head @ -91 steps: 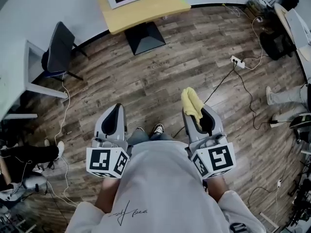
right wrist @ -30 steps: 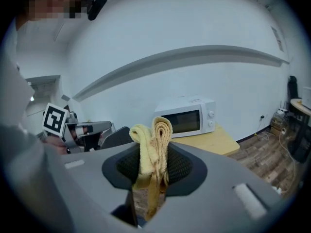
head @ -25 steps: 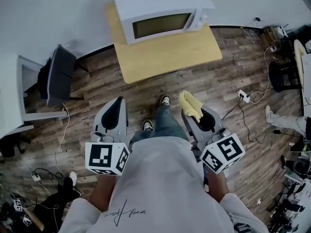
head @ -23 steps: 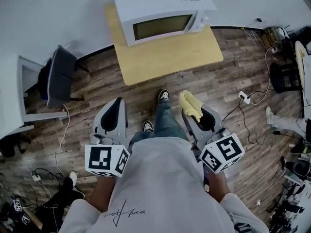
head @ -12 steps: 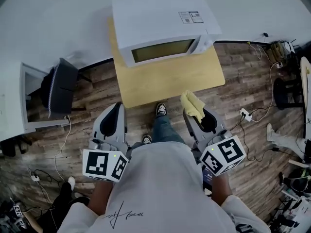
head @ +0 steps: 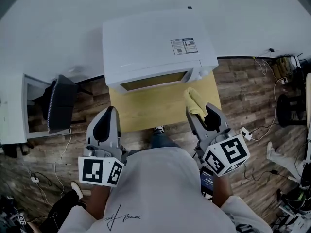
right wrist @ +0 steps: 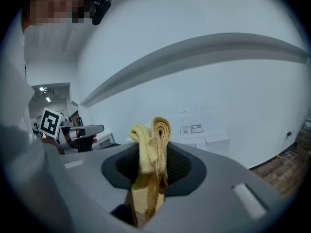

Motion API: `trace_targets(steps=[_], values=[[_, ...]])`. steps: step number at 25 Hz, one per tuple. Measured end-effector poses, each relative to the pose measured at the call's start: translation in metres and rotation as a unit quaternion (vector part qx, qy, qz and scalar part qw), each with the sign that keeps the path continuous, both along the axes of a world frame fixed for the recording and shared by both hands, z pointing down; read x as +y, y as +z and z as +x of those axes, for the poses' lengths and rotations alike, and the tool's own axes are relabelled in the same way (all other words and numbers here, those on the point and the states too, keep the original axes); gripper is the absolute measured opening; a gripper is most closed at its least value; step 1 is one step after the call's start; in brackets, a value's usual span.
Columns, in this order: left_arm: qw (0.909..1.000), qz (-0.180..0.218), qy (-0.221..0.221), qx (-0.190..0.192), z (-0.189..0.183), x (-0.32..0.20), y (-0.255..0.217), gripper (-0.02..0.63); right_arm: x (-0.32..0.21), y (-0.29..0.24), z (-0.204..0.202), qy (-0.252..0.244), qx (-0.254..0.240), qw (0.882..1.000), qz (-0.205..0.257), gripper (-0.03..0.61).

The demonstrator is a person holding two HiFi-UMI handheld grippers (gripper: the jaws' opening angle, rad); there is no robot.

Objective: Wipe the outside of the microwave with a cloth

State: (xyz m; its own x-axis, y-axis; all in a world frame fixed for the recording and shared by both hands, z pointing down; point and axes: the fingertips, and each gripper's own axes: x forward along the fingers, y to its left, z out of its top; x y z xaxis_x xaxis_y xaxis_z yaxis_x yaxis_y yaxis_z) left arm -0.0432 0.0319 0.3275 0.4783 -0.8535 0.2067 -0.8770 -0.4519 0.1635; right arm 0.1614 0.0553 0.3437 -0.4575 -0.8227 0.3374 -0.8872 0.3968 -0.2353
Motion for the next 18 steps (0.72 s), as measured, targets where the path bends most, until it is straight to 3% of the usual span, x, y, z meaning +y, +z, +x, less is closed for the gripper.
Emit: trace_targets(steps=[9, 18], values=[[0.9996, 0.001, -0.011, -0.028, 0.040, -0.031, 0.008, -0.011, -0.064, 0.000, 0.042, -0.006, -0.023, 1.000, -0.016, 0.123], [0.9994, 0.004, -0.010, -0.034, 0.057, -0.041, 0.009, -0.011, -0.127, -0.007, 0.074, 0.010, 0.026, 0.999, -0.025, 0.121]])
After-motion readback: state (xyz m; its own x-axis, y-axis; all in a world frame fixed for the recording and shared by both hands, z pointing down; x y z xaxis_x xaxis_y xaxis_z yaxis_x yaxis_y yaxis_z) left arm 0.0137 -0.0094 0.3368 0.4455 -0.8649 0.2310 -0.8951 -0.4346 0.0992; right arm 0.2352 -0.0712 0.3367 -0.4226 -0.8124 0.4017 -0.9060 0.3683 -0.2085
